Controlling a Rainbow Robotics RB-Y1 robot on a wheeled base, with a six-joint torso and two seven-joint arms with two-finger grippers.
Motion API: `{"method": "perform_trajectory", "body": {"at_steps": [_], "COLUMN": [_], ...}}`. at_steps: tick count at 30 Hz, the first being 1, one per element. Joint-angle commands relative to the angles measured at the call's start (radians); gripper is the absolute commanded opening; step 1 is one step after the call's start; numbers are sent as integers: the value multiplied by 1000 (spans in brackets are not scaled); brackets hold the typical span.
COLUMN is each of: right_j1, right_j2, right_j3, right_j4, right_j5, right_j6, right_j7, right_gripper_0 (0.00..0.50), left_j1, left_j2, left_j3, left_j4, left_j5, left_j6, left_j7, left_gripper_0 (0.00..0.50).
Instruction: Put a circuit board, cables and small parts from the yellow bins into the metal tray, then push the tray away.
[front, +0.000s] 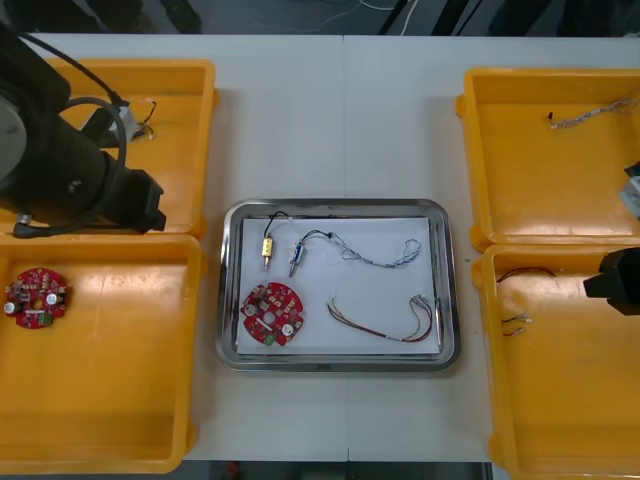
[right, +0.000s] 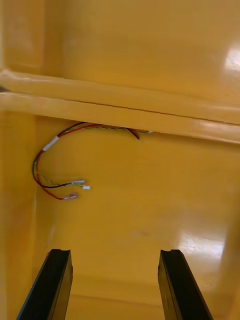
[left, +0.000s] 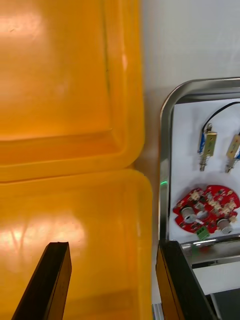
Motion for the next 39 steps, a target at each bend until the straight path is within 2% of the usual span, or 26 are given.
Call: {"method": "perform_trajectory", "body": {"at_steps": [1, 7, 15, 26, 31, 39], "right_j1": [-92, -172, -285, -445, -522, -624], "right_j2": [-35, -35, -35, -22, 16, 122], "right_j3": [81, 177, 371, 648, 791, 995], "right_j4": [-31, -34, -52, -71, -71, -25], "right_j5": [-60, -89, -70, -60, -20, 38], "right_j6": [3, 3, 3, 3, 3, 3], "right_j7": [-2, 2, 7, 25, 41, 76], "right_gripper_0": [500, 500, 500, 500, 500, 500], "left_j1": [99, 181, 280, 336, 363, 374], "left_j2": [83, 121, 156, 170, 176, 176], "left_j3": [112, 205, 303, 343, 365, 385], "left_j4": [-65, -79, -85, -88, -101, -99], "left_j5": [40, 72, 84, 83, 83, 74], "left_j6": [8, 8, 8, 8, 8, 8], "left_j7": [-78, -127, -212, -226, -232, -235], "left_gripper_0": [500, 500, 500, 500, 500, 500]}}
